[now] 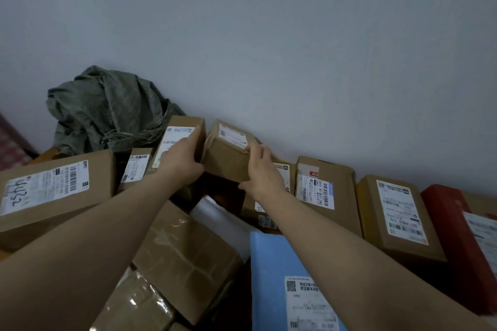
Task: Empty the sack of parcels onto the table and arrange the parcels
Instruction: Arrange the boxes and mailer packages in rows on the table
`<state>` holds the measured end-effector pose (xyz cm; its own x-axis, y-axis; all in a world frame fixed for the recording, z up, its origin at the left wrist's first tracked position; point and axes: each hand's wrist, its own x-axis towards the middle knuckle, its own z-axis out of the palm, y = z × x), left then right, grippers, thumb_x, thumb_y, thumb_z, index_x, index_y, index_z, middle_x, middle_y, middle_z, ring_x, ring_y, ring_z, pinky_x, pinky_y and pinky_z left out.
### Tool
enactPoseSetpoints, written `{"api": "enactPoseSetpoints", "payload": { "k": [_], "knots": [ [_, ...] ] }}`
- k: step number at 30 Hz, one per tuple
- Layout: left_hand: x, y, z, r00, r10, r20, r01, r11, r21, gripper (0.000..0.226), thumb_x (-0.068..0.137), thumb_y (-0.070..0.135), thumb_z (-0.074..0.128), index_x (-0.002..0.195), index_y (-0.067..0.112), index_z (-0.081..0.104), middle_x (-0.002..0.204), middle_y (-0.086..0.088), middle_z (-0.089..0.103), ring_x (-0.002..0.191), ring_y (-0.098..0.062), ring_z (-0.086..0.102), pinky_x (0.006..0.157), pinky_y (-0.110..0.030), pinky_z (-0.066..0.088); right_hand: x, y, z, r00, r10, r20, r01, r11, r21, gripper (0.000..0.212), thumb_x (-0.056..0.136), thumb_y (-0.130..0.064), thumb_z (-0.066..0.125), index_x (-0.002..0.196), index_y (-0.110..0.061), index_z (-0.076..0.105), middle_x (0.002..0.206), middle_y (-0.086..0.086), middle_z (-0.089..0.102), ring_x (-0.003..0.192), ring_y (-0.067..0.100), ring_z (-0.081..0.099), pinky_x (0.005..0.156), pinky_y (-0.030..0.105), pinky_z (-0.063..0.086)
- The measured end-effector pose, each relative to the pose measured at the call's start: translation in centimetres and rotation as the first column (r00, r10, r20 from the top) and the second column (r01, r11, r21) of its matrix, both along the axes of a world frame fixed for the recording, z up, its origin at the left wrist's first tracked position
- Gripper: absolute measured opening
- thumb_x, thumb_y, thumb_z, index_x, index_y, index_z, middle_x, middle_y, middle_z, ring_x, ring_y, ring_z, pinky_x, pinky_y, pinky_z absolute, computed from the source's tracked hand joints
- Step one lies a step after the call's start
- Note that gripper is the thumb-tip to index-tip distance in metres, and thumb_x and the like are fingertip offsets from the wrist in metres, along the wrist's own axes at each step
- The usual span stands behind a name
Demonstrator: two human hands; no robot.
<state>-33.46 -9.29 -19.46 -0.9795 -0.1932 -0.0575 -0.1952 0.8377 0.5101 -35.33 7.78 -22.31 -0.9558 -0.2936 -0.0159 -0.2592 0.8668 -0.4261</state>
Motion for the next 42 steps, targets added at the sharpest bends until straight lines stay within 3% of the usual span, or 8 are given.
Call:
{"api": "enactPoseSetpoints", "payload": {
  "k": [3,6,13,19,25,30,35,42],
  "knots": [
    [0.5,0.9,-0.2,0.994,-0.045,-0.103,0.059,0.988,0.140,0.063,0.083,0.027,0.054,0.144,0.023,0.039,0.145,-0.008,0.040,0.131,-0.027,0.040,0.106,-0.039,0.034,0.2,-0.2,-0.3,0.994,0.076,-0.073,-0.064,0.986,0.155,0.079,0.076,-0.010,0.075,0.138,-0.015,0.026,0.141,0.014,0.020,0.119,0.034,0.044,0.089,0.043,0.050],
    [0.5,1.1,-1.6,0.991,-0.116,0.071,0.112,0.993,0.046,0.069,0.081,0.053,0.059,0.143,0.024,0.042,0.148,-0.007,0.033,0.135,-0.028,0.034,0.111,-0.042,0.030,0.5,0.2,-0.3,0.985,0.154,0.080,-0.161,0.983,0.090,0.086,0.079,-0.028,0.074,0.146,-0.022,0.020,0.150,0.010,0.010,0.129,0.035,0.037,0.101,0.043,0.043],
    [0.3,1.0,-2.7,0.995,-0.088,0.041,0.092,0.987,-0.135,0.045,0.089,0.018,0.058,0.134,0.017,0.053,0.140,-0.007,0.041,0.128,-0.026,0.041,0.108,-0.039,0.037,0.0,3.9,-0.4,0.945,0.223,0.239,-0.304,0.867,0.394,0.104,0.064,-0.032,0.082,0.144,-0.021,0.016,0.153,0.008,0.011,0.143,0.030,0.009,0.117,0.047,0.009],
    [1.5,1.7,-1.9,0.980,-0.171,0.098,0.183,0.975,-0.128,0.039,0.089,0.016,0.055,0.128,0.017,0.059,0.132,-0.005,0.050,0.119,-0.023,0.050,0.098,-0.034,0.043,0.5,3.8,-0.7,0.990,0.104,-0.095,-0.066,0.938,0.340,0.061,0.077,-0.011,0.070,0.128,-0.014,0.037,0.135,0.011,0.037,0.124,0.027,0.037,0.102,0.037,0.036],
    [4.2,5.1,-0.5,0.906,-0.350,0.238,0.327,0.936,0.132,0.032,0.089,0.031,0.059,0.118,0.018,0.065,0.112,-0.001,0.065,0.100,-0.014,0.057,0.087,-0.028,0.046,3.1,6.3,0.7,0.985,0.020,0.171,-0.060,0.970,0.234,0.043,0.088,-0.026,0.060,0.127,-0.018,0.045,0.131,0.007,0.044,0.119,0.024,0.045,0.095,0.040,0.045],
    [7.0,9.3,-0.1,0.732,-0.406,0.548,0.400,0.906,0.136,0.047,0.080,0.053,0.064,0.115,0.021,0.062,0.104,0.003,0.061,0.106,-0.018,0.055,0.098,-0.035,0.041,7.3,10.9,2.2,0.889,-0.157,0.430,0.160,0.987,0.031,0.078,0.075,-0.047,0.073,0.140,-0.027,0.035,0.142,0.006,0.036,0.126,0.025,0.043,0.097,0.036,0.044],
    [9.4,12.4,-0.5,0.744,-0.465,0.480,0.421,0.884,0.205,0.058,0.082,0.022,0.067,0.137,0.015,0.048,0.131,-0.005,0.058,0.121,-0.021,0.053,0.103,-0.037,0.044,12.1,14.0,2.4,0.800,-0.200,0.566,0.086,0.971,0.222,0.108,0.063,-0.047,0.083,0.149,-0.031,0.019,0.152,0.006,0.019,0.138,0.031,0.029,0.112,0.045,0.033],
    [11.2,10.6,2.5,0.925,-0.308,0.222,0.295,0.951,0.089,0.040,0.091,0.013,0.053,0.131,0.017,0.054,0.124,-0.005,0.060,0.115,-0.020,0.055,0.099,-0.035,0.046,15.2,15.6,2.8,0.821,-0.274,0.501,-0.009,0.871,0.490,0.048,0.083,-0.011,0.068,0.127,-0.010,0.050,0.127,0.008,0.053,0.117,0.026,0.051,0.099,0.039,0.045]
  ]
}}
